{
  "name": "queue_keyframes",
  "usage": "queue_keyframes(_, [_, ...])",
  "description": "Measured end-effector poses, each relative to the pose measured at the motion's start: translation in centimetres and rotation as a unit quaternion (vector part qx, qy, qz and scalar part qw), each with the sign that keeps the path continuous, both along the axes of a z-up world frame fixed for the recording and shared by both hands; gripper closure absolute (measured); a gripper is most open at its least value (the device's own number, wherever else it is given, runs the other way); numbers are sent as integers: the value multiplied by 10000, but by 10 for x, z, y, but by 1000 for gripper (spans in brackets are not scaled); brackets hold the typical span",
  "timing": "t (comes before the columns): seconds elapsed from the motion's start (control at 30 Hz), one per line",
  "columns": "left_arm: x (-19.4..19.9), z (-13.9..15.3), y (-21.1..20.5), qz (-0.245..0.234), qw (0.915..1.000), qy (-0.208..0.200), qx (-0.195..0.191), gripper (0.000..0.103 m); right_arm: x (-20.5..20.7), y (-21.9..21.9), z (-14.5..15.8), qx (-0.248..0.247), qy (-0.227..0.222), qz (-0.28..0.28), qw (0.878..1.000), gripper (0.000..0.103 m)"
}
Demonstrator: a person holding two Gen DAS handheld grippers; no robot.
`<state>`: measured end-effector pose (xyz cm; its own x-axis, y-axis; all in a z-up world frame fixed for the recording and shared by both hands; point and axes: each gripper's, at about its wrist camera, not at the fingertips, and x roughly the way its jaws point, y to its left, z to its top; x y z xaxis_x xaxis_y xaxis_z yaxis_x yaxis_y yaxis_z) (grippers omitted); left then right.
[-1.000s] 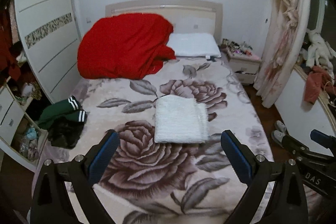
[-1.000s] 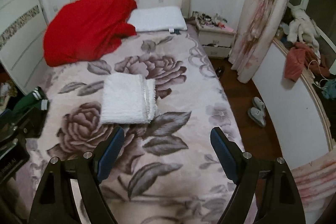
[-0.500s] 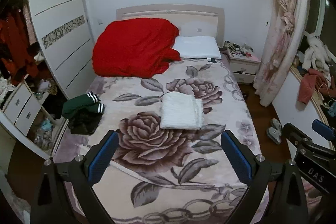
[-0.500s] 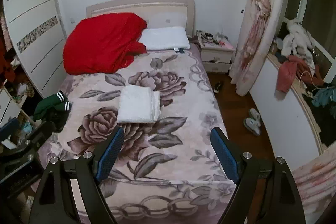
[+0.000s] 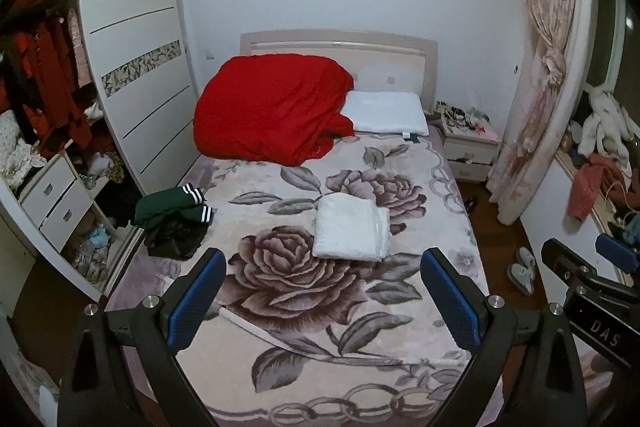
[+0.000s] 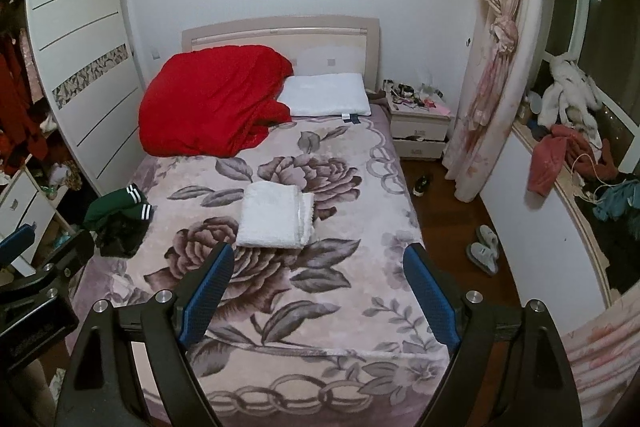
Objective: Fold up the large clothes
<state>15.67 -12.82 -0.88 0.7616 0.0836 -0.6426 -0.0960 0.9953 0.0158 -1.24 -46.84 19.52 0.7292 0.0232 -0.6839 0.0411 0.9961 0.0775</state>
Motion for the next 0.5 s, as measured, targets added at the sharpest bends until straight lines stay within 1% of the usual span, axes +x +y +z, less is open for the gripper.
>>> queue_keyframes(0.1, [-5,0,2,95,9998,-120,93,4,-2,-1,3,31,-26,52,10000,14])
queue_keyframes(0.17, [-6,-1,4,105,9998,-113,84,4,-4,0,4,31,-35,102,9999,14])
queue_keyframes(0.27, [-6,-2,4,64,9999,-91,30,4,-4,1,8,20,-79,151,9999,13])
queue_keyframes(0.5, [-10,-1,-1,-99,9999,-48,69,4,-5,-1,11,24,-137,139,9998,12])
